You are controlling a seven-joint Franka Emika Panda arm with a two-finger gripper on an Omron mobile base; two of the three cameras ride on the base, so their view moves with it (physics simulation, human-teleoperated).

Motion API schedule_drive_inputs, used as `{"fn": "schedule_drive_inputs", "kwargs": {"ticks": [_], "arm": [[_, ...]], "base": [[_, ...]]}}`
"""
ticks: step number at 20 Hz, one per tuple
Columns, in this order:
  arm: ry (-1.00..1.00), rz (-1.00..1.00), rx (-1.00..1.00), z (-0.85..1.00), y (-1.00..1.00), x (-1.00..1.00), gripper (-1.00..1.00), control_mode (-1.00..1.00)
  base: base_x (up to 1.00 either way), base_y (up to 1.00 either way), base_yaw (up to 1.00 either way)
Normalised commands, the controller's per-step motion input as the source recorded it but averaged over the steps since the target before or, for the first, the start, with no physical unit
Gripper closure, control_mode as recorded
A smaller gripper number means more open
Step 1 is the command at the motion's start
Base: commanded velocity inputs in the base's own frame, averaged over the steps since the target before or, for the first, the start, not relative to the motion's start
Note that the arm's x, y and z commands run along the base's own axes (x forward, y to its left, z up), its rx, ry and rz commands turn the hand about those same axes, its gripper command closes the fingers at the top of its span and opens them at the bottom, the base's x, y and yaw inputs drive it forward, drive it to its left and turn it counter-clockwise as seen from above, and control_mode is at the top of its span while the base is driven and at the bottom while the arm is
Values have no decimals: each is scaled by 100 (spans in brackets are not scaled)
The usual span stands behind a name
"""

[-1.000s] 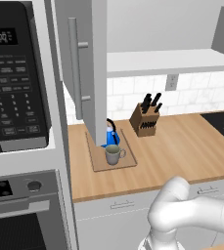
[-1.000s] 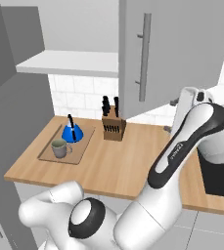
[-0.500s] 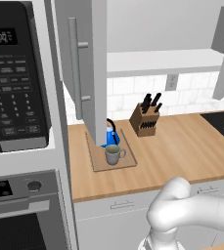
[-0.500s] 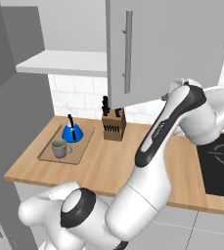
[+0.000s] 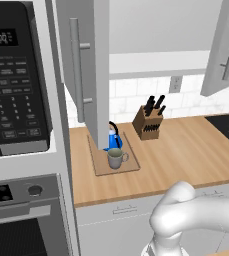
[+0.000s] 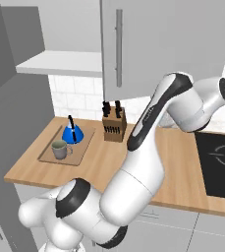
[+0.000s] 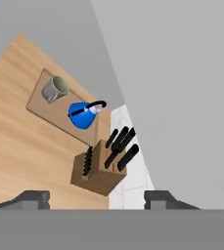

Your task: Pick the kettle from the counter and place it on the tray. Then pick the mug from the cabinet and place it on the tray. Then close the cabinet doors.

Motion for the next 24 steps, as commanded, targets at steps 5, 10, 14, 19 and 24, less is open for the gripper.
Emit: {"fn": "schedule_drive_inputs", "kwargs": {"ticks": [5,10,14,19,24], "arm": [[0,0,-3,0,61,66,-100,-100],[0,0,-4,0,66,72,-100,-100],[0,0,-5,0,67,73,-100,-100],[0,0,-5,0,62,67,-100,-100],[0,0,-4,0,52,61,-100,-100]], "base": [[0,0,0],[0,0,0],[0,0,0],[0,0,0],[0,0,0]]}}
